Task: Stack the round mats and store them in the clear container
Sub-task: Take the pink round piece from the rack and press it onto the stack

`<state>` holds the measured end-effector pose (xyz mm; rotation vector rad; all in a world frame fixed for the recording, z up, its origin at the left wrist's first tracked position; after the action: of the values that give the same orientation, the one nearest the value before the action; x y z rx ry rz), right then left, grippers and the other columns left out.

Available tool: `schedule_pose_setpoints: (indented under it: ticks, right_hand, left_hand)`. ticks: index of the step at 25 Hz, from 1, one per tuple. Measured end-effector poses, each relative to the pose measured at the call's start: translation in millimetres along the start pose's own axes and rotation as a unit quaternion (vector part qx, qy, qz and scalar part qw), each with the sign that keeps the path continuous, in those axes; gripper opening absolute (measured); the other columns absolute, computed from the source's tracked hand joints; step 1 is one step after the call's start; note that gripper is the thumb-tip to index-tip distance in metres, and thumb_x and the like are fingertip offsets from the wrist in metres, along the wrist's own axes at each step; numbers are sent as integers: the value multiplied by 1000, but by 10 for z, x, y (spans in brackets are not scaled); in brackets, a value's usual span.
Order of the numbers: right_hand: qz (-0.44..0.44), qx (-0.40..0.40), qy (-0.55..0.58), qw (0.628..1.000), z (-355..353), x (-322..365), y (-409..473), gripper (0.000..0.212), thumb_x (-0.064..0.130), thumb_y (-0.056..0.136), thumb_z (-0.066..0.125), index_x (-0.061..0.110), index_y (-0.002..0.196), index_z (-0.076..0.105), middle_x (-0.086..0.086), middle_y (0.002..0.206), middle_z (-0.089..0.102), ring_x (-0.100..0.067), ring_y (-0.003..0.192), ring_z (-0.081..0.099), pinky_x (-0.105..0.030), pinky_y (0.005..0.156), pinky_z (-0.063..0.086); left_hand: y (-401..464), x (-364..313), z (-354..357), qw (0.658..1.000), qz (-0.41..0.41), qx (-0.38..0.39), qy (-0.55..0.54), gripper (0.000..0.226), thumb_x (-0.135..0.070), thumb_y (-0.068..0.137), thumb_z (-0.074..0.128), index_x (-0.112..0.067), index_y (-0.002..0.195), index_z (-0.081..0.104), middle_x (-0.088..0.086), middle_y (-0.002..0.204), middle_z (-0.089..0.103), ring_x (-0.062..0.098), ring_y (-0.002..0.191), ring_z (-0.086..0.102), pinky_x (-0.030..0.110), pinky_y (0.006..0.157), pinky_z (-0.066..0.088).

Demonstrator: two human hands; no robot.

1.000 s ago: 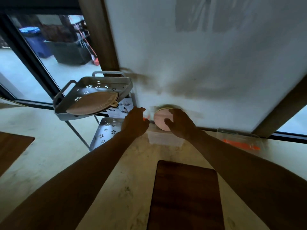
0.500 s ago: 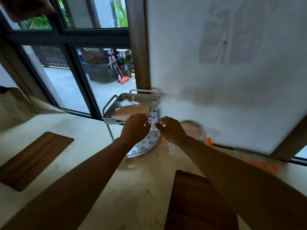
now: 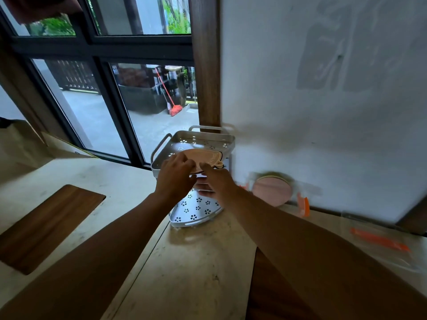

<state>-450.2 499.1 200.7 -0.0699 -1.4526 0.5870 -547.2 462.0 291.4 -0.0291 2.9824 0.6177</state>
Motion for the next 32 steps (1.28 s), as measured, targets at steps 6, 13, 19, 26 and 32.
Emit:
schedule_pose_setpoints:
  ticks: [6,13,19,26,32]
  right_hand:
    - [-58,-46,-5,997,-1,82,98,10,24,91,58,16,92,64,-6,81,74,-18,64,70,-33,65,59]
    - [-195,-79,-201,957,-41,499,-234,23,20,88,54,6,97,71,-13,93,74,-31,84,70,-51,82,55]
    - [-299,-100,-261,912,-160,959,-812,15,20,89,57,9,84,67,-7,91,73,-27,85,67,-39,78,53]
    - [-385,-95,-331,856,-411,1367,-1493,24,27,94,50,9,98,65,-7,95,69,-22,82,65,-37,76,56]
    - [-372,-25,-583,722,-675,1194,-1904,16,34,91,50,24,79,52,3,78,53,-18,74,53,-29,61,34]
  left_hand:
    - [-13,-34,-74,997,19,-54,-50,15,-13,87,66,-13,97,77,10,111,70,30,101,63,34,74,53]
    - [-143,-215,-238,998,19,-38,-53,22,-10,87,61,-15,103,75,10,103,69,31,91,65,39,69,56]
    - [-271,-517,-667,993,40,-67,-91,21,-19,87,65,-13,106,69,10,100,67,26,84,65,36,64,55]
    - [-237,-573,-1001,983,-17,-62,-173,37,-30,89,61,-11,121,63,11,125,64,27,111,60,38,89,52]
    - [-266,-805,-819,964,-44,5,-262,48,-21,89,66,-10,134,51,15,135,58,32,122,55,38,105,42]
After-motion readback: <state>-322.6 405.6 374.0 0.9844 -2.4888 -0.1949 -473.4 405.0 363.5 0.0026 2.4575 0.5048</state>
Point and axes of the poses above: each hand's wrist, its own y-axis towards the middle knuckle, its own z-axis out of the palm, x = y × z, the point moved 10 cm from there along y, towards the middle knuckle
